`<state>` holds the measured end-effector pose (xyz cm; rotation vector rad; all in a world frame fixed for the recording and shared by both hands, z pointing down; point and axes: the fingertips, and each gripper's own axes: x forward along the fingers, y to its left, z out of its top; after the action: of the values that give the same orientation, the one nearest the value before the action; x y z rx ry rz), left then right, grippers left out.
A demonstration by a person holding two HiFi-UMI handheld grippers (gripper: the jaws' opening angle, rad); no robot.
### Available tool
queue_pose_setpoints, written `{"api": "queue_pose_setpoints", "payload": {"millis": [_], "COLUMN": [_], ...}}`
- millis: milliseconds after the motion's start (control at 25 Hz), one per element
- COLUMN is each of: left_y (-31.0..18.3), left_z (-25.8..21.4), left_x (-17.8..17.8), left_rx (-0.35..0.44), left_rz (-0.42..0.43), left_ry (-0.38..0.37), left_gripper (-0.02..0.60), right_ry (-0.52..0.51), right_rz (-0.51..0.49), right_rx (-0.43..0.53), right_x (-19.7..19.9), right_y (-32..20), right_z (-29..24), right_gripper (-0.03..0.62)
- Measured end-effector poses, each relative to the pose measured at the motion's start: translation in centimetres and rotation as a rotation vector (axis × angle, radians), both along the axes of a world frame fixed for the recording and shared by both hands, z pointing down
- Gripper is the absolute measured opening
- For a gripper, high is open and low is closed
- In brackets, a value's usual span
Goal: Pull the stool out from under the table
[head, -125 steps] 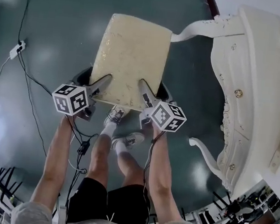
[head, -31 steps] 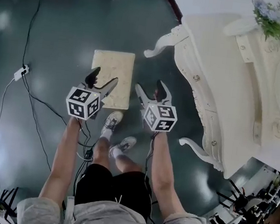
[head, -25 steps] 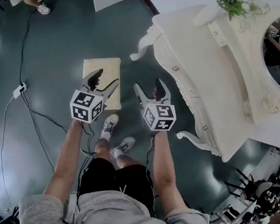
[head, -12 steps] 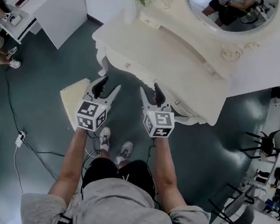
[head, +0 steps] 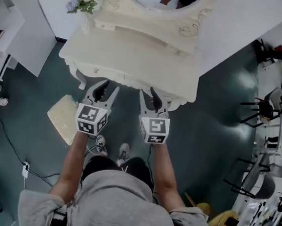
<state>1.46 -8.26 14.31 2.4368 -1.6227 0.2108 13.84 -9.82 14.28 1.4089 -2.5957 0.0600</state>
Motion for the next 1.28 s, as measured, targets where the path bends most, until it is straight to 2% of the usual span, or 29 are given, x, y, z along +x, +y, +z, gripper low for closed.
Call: {"api": "queue_pose_setpoints", "payload": {"millis": [320,480,680,920,1280], "left_y": [1.3,1.5,1.8,1.7,1.3], "left_z": [-0.5,-0.9,-0.9,-1.1,-0.7], "left_x": [7.3,10.0,13.0,14.6,13.9], "left_rx": [0.010,0.030,0.042,0.047,0.042], "left_rz": [0.096,0.106,0.144,0.157,0.144], "left_ry": [-0.013,-0.029,-0.048,-0.056,-0.068], "left_gripper": [0.128,0.037,0.026,0.021,0.021], "right_ry": [-0.016,-0.019,-0.023,-0.030,-0.028], "right_rz": [0.148,0.212,0.263,0.285,0.292], "right_rx": [0.014,0.022,0.024,0.038,0.045], "right_x": [7.9,11.7,15.1,16.6,16.3], "right_y": [2.7,3.7,4.5,4.5,4.1], "right_z": [-0.8,-0.9,-0.6,-1.1,-0.9], "right_gripper": [0.085,0.060,0.052,0.045,0.021]}}
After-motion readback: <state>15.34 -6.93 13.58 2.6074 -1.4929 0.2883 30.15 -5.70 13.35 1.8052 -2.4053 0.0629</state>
